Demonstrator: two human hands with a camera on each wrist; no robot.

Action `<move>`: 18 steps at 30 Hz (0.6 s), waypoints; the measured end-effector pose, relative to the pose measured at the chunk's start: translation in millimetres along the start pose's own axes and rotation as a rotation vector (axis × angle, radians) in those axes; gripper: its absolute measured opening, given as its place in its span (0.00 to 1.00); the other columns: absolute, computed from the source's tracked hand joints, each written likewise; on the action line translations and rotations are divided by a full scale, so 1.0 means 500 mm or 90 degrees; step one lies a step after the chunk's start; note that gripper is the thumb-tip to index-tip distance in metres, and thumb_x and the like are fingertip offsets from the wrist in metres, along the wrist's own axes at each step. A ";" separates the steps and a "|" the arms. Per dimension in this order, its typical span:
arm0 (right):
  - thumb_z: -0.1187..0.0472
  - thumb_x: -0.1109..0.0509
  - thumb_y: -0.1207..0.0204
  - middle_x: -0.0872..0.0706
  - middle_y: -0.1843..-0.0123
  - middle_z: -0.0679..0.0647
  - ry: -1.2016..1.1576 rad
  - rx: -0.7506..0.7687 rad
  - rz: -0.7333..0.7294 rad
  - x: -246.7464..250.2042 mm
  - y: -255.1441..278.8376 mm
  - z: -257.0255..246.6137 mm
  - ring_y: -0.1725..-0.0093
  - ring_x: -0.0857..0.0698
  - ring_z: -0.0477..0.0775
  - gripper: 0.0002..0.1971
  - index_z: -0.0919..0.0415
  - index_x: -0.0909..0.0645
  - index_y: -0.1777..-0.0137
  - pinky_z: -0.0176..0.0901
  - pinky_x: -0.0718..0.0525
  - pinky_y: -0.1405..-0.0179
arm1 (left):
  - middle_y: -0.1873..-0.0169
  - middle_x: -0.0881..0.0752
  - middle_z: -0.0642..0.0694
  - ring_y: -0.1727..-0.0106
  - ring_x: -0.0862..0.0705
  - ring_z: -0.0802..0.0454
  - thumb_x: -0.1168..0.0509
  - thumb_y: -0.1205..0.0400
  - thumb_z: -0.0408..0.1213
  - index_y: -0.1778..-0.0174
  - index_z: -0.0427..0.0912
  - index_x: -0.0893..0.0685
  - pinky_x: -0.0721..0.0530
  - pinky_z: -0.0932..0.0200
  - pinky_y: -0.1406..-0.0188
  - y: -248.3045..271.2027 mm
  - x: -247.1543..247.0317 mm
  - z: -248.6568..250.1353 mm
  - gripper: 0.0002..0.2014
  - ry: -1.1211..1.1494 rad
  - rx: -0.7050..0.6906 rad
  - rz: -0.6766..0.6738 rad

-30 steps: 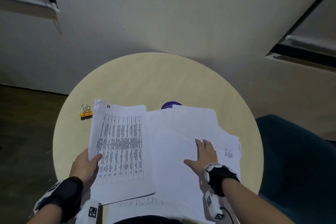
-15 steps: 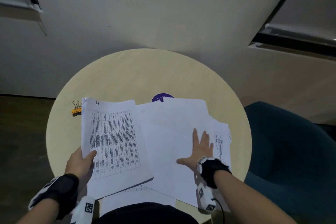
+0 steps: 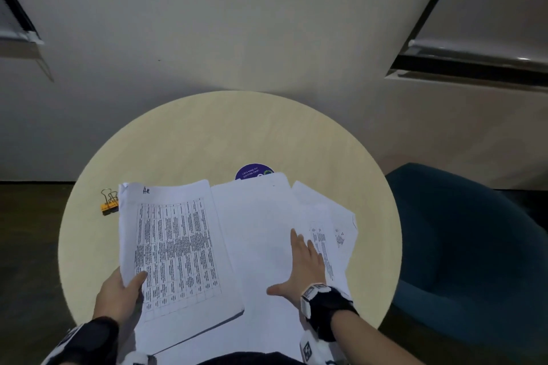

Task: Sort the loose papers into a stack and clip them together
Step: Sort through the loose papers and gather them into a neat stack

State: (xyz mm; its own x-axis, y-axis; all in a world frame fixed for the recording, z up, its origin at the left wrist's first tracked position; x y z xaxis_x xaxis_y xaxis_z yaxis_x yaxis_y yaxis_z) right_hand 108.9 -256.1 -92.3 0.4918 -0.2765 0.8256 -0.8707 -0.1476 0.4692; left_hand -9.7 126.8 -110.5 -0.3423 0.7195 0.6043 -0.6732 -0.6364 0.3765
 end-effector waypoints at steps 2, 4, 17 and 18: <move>0.36 0.20 0.46 0.59 0.13 0.47 0.016 0.000 0.001 0.008 0.005 -0.005 0.14 0.59 0.55 0.70 0.43 0.73 0.18 0.57 0.54 0.15 | 0.68 0.17 0.34 0.64 0.20 0.36 0.33 0.19 0.36 0.57 0.34 0.21 0.24 0.49 0.61 -0.002 -0.002 -0.005 0.08 0.001 0.001 0.000; 0.37 0.20 0.46 0.55 0.13 0.47 0.028 0.006 -0.005 0.020 0.006 -0.012 0.14 0.55 0.56 0.69 0.42 0.71 0.18 0.56 0.49 0.16 | 0.68 0.17 0.34 0.63 0.19 0.35 0.33 0.19 0.35 0.57 0.33 0.21 0.24 0.49 0.61 -0.005 -0.002 -0.008 0.08 0.009 0.000 0.002; 0.48 0.19 0.43 0.16 0.52 0.54 -0.177 -0.040 -0.088 0.096 -0.086 0.007 0.58 0.20 0.51 0.25 0.60 0.17 0.49 0.38 0.25 0.65 | 0.72 0.19 0.39 0.69 0.22 0.42 0.32 0.20 0.38 0.60 0.39 0.22 0.25 0.51 0.63 -0.015 -0.011 -0.048 0.08 0.082 0.064 -0.019; 0.47 0.20 0.41 0.15 0.56 0.54 -0.166 -0.051 -0.061 0.126 -0.093 0.017 0.62 0.19 0.53 0.20 0.59 0.17 0.53 0.38 0.27 0.68 | 0.72 0.19 0.39 0.68 0.21 0.41 0.32 0.20 0.38 0.61 0.40 0.23 0.25 0.51 0.62 -0.012 -0.010 -0.042 0.08 0.085 0.059 -0.017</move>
State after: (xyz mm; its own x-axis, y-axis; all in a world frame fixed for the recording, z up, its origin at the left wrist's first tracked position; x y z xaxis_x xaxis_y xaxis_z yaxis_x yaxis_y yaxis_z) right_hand 180.5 -274.9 -64.9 0.5445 -0.5010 0.6727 -0.8117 -0.1125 0.5732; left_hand -17.7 132.9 -130.6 -0.4136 0.7629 0.4969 -0.6217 -0.6354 0.4581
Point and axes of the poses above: each hand's wrist, its own y-axis away from the middle knuckle, its own x-axis out of the back of the hand, z = x × y, the point moved 8 cm from there along -y, towards the middle knuckle
